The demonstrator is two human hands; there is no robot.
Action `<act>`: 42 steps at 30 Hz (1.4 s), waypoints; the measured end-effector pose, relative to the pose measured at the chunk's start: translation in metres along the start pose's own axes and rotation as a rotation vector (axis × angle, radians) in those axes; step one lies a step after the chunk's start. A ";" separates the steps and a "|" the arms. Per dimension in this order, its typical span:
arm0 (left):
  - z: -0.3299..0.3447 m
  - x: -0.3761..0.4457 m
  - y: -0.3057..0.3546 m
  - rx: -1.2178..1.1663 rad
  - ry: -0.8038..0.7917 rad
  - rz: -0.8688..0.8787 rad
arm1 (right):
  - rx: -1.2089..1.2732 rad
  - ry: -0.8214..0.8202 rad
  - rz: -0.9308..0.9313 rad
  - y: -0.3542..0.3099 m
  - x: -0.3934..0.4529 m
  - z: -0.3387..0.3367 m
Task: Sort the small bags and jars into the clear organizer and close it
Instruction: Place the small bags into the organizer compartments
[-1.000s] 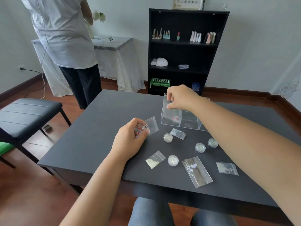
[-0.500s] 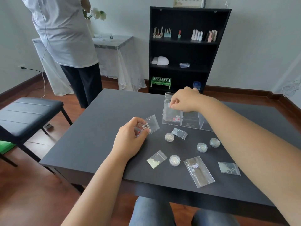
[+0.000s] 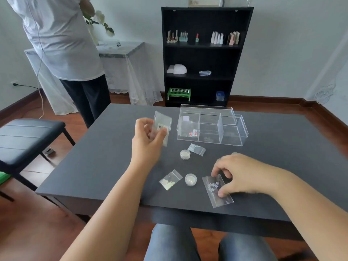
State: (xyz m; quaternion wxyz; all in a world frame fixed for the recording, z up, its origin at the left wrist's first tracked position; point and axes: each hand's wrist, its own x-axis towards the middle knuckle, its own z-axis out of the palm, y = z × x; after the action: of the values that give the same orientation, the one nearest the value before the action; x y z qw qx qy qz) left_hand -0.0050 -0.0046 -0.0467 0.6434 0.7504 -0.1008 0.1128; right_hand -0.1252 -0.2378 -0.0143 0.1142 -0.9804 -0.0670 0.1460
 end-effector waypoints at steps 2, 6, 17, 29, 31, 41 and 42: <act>0.012 0.013 0.016 -0.031 -0.039 0.070 | 0.008 0.001 -0.003 0.000 0.000 0.001; 0.038 0.049 0.034 0.196 -0.098 0.123 | 0.059 0.043 0.020 -0.003 -0.003 0.001; 0.088 0.076 0.021 0.917 -0.357 0.113 | 0.356 0.313 0.028 0.011 -0.033 0.018; 0.088 0.092 0.030 1.030 -0.508 0.086 | 0.492 0.491 -0.043 0.013 -0.048 0.021; 0.087 0.092 0.028 1.088 -0.537 0.082 | 0.497 0.501 -0.048 0.013 -0.049 0.024; 0.086 0.085 0.034 1.232 -0.447 0.302 | 0.508 0.537 -0.066 0.011 -0.055 0.025; 0.086 0.085 0.034 1.271 -0.474 0.308 | 0.504 0.539 -0.067 0.010 -0.056 0.025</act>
State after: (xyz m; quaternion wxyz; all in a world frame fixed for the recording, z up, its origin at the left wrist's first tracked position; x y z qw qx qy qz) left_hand 0.0691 -0.0957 -0.0024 0.0165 0.9632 -0.2583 0.0728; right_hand -0.1846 -0.2520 -0.0246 0.3703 -0.9220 -0.0286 -0.1093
